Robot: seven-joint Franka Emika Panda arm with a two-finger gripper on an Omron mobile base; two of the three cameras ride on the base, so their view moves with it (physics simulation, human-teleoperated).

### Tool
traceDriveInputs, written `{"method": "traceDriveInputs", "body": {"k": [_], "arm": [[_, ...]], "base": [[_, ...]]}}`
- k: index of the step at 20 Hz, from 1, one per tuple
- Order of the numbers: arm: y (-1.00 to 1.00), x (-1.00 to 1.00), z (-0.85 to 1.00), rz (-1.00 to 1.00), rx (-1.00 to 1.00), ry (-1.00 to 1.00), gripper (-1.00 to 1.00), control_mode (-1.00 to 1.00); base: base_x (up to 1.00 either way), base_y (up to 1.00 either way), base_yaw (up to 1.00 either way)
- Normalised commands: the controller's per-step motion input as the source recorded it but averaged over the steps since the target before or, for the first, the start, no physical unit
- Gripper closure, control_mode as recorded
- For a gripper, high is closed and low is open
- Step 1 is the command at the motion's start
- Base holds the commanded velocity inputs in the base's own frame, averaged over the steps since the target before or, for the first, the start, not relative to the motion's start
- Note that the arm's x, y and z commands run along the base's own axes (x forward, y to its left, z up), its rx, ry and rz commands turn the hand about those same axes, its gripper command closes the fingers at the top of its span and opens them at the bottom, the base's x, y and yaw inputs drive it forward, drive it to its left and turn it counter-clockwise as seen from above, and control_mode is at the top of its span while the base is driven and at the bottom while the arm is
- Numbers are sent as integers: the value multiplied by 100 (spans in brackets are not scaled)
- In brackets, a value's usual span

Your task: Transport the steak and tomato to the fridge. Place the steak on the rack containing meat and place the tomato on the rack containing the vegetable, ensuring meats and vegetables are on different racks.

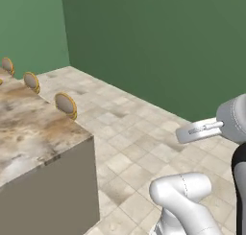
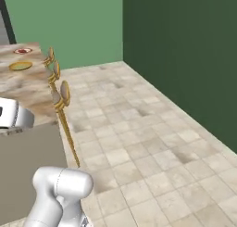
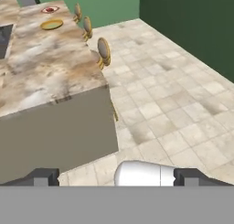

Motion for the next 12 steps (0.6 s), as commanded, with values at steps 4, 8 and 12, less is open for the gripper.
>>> {"method": "traceDriveInputs", "body": {"k": [4,8,12], "arm": [[0,0,0,0,0,0,-100,100],[0,0,0,0,0,0,-100,100],[0,0,0,0,0,0,-100,100]], "base": [[92,-100,37],[97,-100,40],[100,-100,43]]}}
